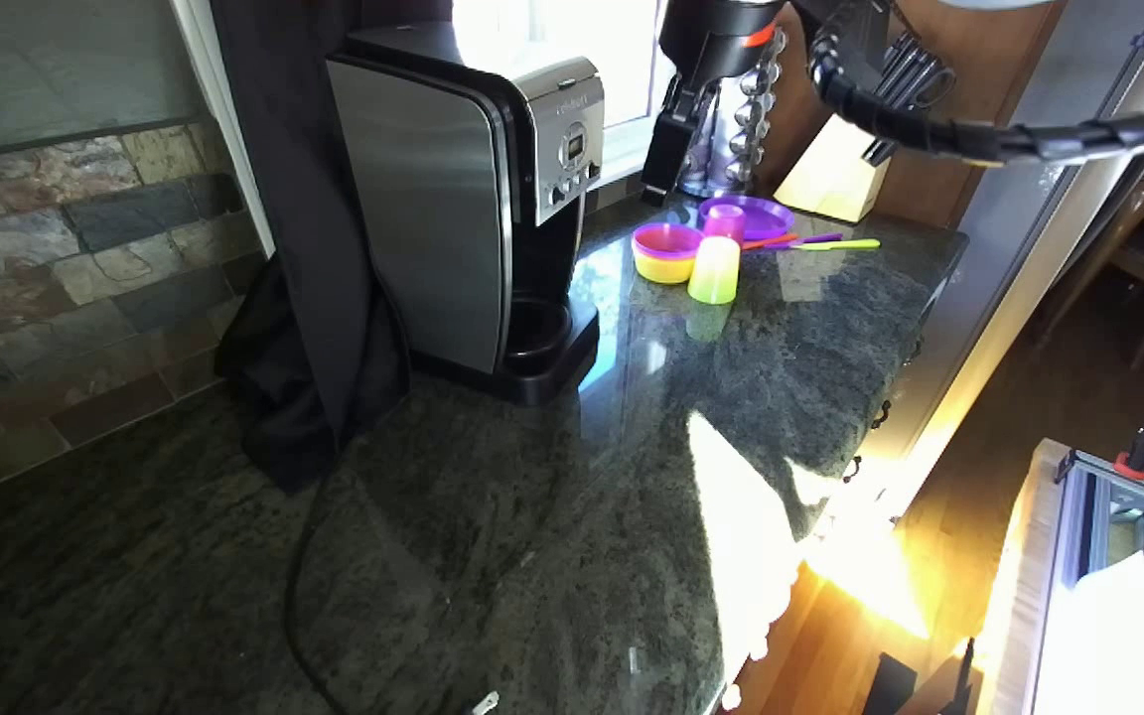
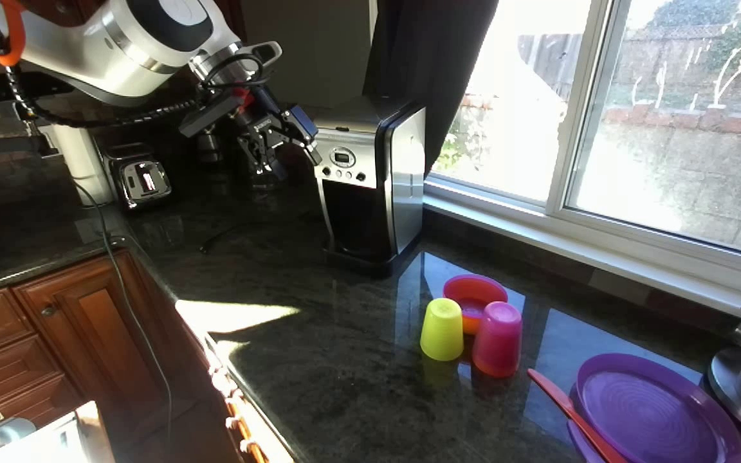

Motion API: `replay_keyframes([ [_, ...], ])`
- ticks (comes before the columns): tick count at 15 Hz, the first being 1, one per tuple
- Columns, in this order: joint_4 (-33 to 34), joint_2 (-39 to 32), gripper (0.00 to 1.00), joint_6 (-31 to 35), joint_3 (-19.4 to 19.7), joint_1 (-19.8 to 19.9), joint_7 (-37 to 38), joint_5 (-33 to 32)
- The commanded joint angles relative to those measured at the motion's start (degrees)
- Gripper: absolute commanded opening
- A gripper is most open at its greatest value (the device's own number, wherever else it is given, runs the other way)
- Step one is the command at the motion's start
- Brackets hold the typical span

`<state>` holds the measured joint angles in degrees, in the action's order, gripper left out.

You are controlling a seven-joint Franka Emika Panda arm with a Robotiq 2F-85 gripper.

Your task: Turn the knob of the coffee maker on the left to the right

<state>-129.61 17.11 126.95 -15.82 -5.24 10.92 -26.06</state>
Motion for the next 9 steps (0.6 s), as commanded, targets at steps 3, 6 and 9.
replay_keyframes([
  [3,3.34,-6.81,1.00,-0.18,-1.36,0.00,6.22,-8.51],
  [6,5.64,-9.31,1.00,-0.38,-1.15,-0.96,8.85,-10.84],
  [9,8.09,-11.43,1.00,-0.87,-0.92,-1.98,10.52,-11.67],
])
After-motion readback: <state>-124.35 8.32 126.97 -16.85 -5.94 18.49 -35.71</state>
